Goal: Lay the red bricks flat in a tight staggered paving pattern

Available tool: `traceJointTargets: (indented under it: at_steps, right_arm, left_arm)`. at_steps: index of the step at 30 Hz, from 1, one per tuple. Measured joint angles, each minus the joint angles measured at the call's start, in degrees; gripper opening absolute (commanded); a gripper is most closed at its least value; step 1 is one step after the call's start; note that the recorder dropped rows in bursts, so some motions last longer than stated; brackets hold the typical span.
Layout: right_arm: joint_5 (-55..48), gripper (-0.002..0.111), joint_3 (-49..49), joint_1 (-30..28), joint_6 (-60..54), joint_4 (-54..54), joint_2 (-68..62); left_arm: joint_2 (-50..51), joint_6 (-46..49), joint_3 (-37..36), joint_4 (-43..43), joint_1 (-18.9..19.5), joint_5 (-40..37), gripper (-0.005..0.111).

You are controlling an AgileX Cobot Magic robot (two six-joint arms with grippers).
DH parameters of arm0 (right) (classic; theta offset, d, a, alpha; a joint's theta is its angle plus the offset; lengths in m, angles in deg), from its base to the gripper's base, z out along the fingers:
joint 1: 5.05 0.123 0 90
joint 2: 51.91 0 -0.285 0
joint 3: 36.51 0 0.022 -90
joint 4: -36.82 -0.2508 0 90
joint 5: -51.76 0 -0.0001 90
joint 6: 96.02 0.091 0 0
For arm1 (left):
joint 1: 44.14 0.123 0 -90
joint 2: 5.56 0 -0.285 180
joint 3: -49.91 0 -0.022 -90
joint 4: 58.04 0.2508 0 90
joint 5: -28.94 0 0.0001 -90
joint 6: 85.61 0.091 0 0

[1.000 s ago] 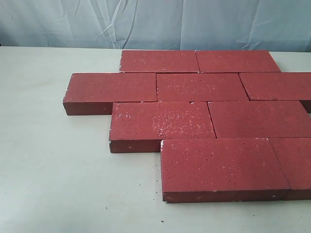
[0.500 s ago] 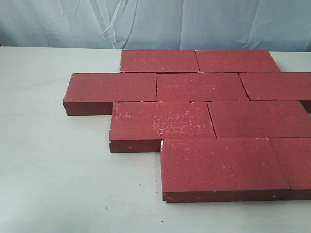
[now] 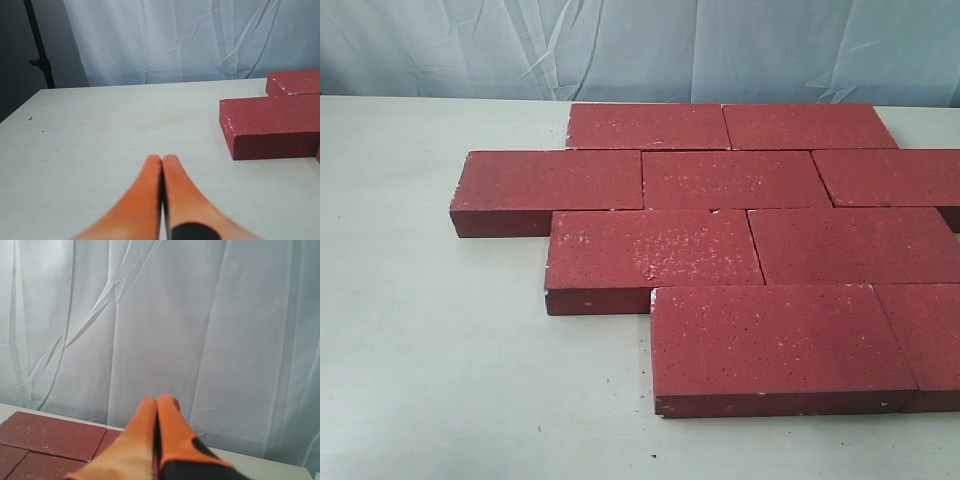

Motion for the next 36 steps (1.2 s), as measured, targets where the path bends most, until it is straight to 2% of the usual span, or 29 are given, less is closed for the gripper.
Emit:
traceJointTargets:
  at_steps: [17, 22, 32, 36]
  right_arm:
    - [0.0, -0.001, 0.0, -0.03, 0.0, 0.0, 0.26]
    - [-3.05, -0.001, 0.0, -2.94, 0.0, 0.0, 3.66]
    - [-17.08, -0.001, 0.0, -8.57, 0.0, 0.0, 12.94]
    - [-16.96, -0.001, -1.48, -10.44, 0.0, 0.11, 14.82]
  left_arm:
    - [0.0, 0.0, 0.0, 0.0, 0.0, 0.0, 0.0]
    - [0.0, 0.0, 0.0, 0.0, 0.0, 0.0, 0.0]
    - [0.0, 0.0, 0.0, 0.0, 0.0, 0.0, 0.0]
    - [0.0, 0.0, 0.0, 0.0, 0.0, 0.0, 0.0]
